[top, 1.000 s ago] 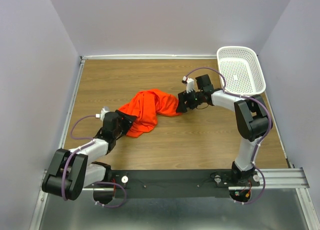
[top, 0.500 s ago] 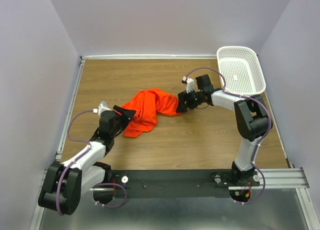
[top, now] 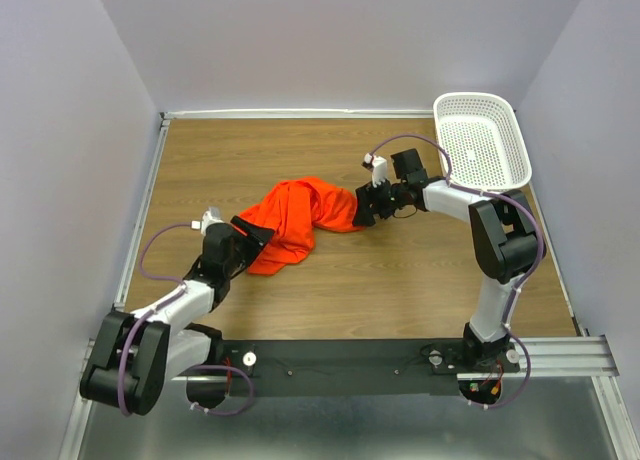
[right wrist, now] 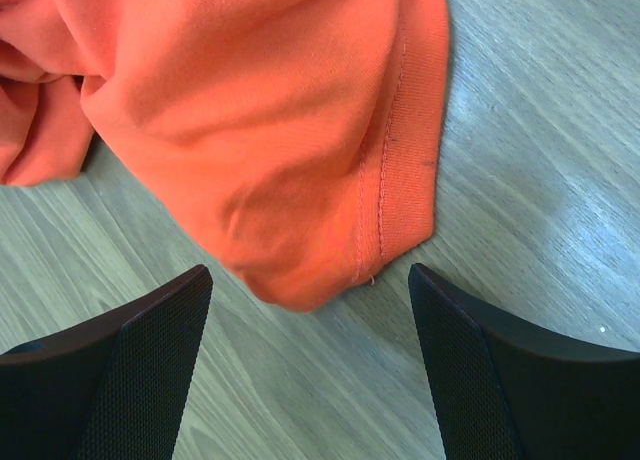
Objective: Fold and stack the t-shirts
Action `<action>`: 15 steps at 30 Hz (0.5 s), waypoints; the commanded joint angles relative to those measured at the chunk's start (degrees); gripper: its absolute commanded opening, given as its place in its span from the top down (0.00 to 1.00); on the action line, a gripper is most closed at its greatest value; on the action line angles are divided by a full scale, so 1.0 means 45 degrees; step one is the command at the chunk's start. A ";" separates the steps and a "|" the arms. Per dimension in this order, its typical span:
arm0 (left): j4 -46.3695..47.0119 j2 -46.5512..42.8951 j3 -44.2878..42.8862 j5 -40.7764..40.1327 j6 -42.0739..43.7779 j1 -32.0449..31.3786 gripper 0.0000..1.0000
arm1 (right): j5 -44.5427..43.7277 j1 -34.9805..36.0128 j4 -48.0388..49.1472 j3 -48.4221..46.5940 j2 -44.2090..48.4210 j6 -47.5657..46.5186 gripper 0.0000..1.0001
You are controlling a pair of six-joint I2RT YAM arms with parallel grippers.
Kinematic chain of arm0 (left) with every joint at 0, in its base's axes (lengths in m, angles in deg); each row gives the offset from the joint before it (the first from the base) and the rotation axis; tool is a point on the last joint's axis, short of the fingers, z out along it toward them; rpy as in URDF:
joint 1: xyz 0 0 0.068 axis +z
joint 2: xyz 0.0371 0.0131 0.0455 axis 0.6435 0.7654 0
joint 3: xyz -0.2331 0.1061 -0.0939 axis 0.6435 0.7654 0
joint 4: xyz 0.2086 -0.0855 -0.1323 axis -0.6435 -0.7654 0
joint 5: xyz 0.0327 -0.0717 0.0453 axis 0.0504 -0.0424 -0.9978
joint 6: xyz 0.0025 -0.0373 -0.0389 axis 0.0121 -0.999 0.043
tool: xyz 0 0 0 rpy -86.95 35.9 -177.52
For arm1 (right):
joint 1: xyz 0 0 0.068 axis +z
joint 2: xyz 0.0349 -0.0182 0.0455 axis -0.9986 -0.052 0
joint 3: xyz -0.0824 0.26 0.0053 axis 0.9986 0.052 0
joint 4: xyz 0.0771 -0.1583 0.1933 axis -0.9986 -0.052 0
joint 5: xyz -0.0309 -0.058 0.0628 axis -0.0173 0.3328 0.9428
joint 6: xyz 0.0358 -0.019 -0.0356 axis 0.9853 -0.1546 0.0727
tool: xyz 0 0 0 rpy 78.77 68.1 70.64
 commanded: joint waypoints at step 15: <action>0.0171 0.1610 -0.4522 -0.0613 0.3065 0.0191 1.00 | 0.0129 0.0101 -0.0302 -0.0095 0.0602 -0.0463 0.14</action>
